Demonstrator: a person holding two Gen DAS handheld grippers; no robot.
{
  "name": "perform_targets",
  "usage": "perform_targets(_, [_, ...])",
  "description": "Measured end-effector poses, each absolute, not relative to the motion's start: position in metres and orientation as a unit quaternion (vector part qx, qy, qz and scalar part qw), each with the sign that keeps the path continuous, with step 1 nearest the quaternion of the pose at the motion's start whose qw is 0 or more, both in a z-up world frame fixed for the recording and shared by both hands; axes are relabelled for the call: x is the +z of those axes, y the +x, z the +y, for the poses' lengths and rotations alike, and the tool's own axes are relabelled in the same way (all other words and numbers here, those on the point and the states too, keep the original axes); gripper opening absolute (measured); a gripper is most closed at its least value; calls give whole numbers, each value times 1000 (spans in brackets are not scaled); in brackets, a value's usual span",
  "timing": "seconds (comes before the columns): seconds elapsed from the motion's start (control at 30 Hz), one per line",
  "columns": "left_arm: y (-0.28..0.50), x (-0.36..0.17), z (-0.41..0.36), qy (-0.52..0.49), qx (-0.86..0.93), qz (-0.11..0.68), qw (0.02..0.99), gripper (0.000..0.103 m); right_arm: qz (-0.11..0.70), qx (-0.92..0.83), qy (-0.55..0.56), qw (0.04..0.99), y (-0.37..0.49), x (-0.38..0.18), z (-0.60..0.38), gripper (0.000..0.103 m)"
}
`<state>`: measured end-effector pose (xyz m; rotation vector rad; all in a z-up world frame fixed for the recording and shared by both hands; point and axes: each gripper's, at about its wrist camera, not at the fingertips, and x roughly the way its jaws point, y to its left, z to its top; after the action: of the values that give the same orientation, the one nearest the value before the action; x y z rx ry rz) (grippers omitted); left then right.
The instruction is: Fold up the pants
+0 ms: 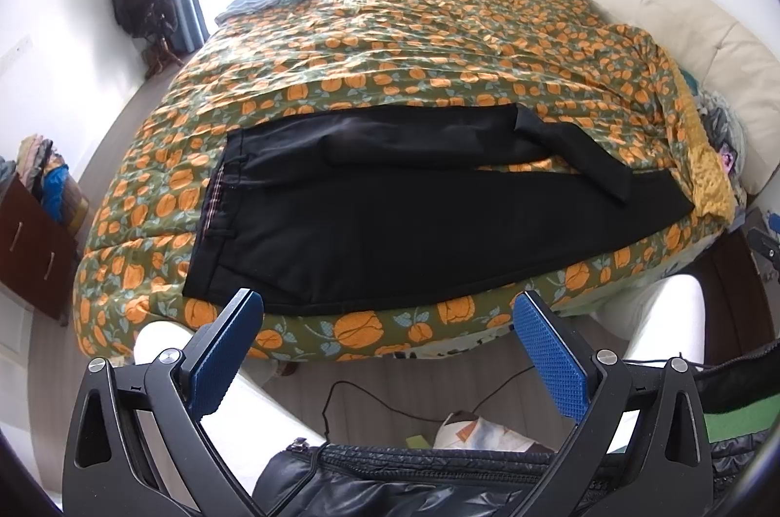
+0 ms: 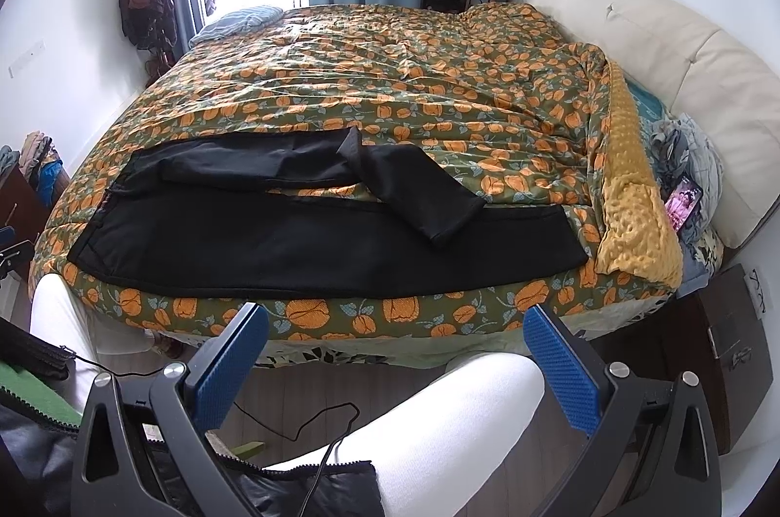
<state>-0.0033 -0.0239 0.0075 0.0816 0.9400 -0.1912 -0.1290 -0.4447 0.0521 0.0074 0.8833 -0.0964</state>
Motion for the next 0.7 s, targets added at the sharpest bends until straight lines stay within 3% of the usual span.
perform_targets(0.7, [4,9,-14,37,-67,445,892,103,425,-28,7,905,-119,48,-438,103])
